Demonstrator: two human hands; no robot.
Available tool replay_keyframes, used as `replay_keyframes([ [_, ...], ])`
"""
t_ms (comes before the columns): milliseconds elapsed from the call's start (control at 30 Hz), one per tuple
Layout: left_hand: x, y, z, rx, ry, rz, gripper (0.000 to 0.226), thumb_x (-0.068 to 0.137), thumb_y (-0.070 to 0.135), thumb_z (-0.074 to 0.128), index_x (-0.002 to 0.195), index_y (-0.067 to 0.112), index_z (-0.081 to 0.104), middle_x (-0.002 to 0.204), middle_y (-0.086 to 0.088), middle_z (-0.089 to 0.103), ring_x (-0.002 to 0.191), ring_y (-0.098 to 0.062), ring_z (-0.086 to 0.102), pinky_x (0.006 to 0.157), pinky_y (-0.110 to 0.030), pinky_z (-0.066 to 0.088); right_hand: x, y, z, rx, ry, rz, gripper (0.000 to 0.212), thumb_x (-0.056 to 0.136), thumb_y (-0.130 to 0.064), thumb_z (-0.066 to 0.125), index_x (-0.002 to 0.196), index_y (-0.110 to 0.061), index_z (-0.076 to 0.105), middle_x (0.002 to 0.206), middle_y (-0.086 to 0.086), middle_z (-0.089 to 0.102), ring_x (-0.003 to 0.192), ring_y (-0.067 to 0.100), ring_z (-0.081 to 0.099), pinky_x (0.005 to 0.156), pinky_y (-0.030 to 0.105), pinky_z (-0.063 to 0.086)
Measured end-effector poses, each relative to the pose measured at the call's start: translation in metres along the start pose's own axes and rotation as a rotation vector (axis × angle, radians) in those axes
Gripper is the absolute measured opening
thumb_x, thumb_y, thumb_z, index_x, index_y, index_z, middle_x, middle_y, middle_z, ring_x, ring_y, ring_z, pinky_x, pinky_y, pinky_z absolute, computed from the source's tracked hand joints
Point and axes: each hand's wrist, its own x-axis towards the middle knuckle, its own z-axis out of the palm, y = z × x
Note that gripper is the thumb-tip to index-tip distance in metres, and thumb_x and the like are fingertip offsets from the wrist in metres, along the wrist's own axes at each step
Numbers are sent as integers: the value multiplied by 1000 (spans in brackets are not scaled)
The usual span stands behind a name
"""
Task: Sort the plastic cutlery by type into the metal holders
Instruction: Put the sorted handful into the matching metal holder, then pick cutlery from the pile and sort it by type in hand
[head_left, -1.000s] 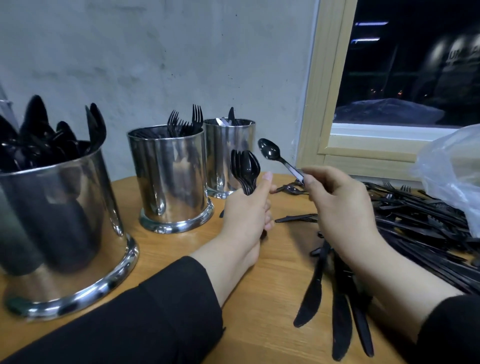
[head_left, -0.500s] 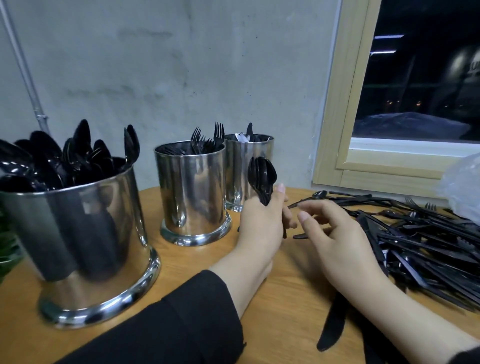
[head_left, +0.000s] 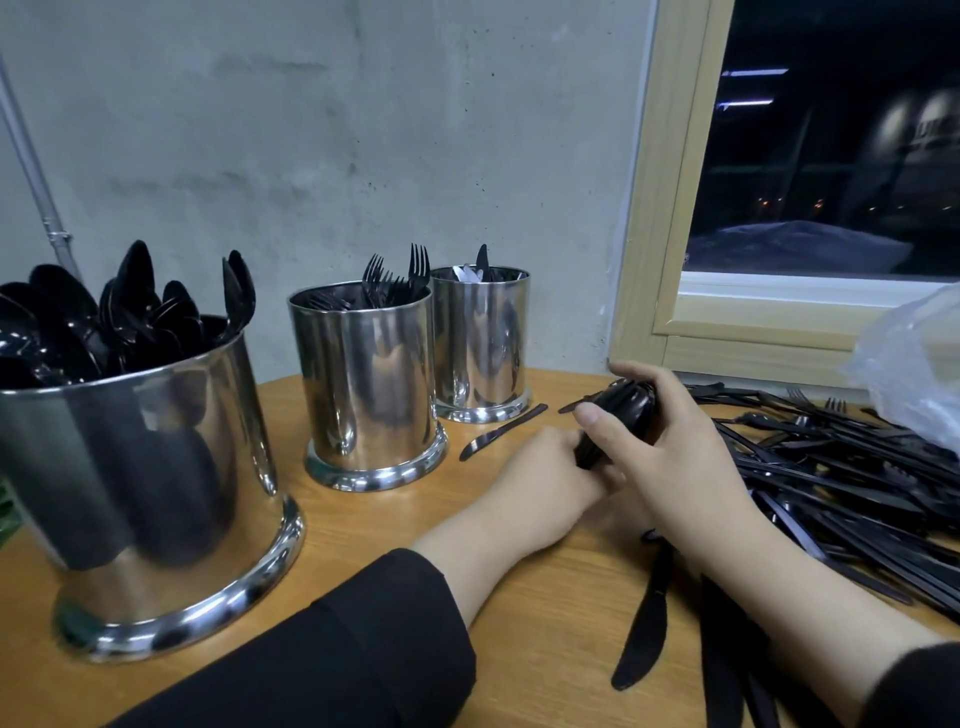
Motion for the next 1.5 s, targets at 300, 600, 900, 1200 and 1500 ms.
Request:
replay_keyframes([
  [300,-9,19,-6,111,92,85,13,89,28,68,102,27,71,79,6,65,82,-19,63,65,-30,47,0,-21,-7,17,146,-104,14,85,-33,72,91,-29,60,84,-9,68,76,3,63,63,29,49],
  [600,-63,28,-37,55,304,98,11,88,35,67,82,29,60,69,7,56,75,-17,58,65,-29,43,-16,-75,-12,191,101,-166,68,62,-88,65,102,-34,61,87,-6,67,80,36,67,74,65,56],
  [900,-166,38,-121,215,1056,571,25,96,29,55,109,14,70,103,8,65,96,-8,62,85,-29,51,-8,-204,20,230,85,-480,17,82,-60,68,89,-51,56,81,-12,63,82,29,68,75,63,54],
  [1200,-212,-25,-186,544,1124,269,46,96,32,44,131,13,67,133,1,64,129,-7,45,113,-48,42,17,-264,114,25,-57,-614,21,92,-37,68,97,-24,53,74,-12,58,64,1,53,55,13,37],
  [1500,-218,-30,-195,547,957,217,58,97,38,43,149,14,50,150,1,51,140,-7,31,121,-37,27,4,-238,164,-543,-206,-714,57,97,-57,30,122,-16,62,116,0,59,107,25,51,91,44,45],
])
